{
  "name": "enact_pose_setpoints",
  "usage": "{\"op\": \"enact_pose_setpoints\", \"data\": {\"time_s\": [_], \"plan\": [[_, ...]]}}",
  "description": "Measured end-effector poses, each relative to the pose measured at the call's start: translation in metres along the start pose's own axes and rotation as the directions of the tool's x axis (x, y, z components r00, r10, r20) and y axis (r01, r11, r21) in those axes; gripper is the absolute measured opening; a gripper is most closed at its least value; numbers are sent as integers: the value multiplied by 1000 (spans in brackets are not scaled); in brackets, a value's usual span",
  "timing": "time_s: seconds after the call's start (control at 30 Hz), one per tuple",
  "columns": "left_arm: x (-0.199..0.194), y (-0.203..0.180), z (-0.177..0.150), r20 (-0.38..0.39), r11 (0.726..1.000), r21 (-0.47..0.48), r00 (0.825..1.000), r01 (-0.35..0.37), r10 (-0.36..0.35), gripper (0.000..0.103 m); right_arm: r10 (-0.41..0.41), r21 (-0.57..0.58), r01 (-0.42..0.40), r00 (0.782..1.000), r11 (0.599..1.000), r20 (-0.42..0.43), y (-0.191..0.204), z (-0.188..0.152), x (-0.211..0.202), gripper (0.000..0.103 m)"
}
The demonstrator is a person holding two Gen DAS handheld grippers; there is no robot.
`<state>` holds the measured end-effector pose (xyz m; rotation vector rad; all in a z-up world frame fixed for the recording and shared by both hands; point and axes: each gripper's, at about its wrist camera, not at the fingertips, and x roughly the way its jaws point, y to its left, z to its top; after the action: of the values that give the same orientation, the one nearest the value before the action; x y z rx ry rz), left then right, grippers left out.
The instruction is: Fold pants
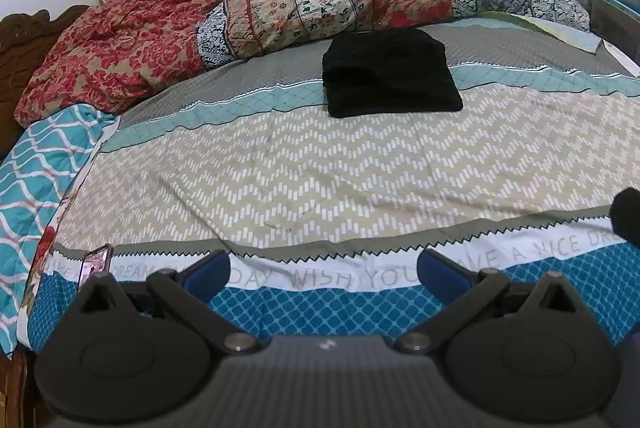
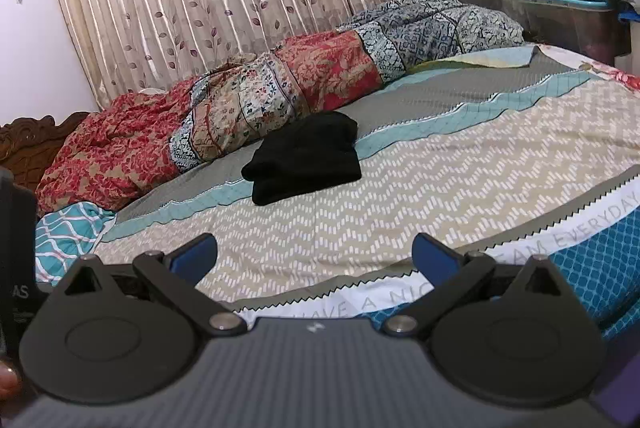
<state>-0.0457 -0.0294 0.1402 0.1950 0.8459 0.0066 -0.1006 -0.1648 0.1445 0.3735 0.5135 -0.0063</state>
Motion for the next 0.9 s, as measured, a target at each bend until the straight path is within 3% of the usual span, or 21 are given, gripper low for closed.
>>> {"op": "enact_pose_setpoints", "data": {"time_s": [0.9], "plan": [[10, -3, -7, -44, 1000, 14, 999, 0, 1, 103, -5, 14, 5, 1000, 1000, -25, 1, -8, 3, 103]]}}
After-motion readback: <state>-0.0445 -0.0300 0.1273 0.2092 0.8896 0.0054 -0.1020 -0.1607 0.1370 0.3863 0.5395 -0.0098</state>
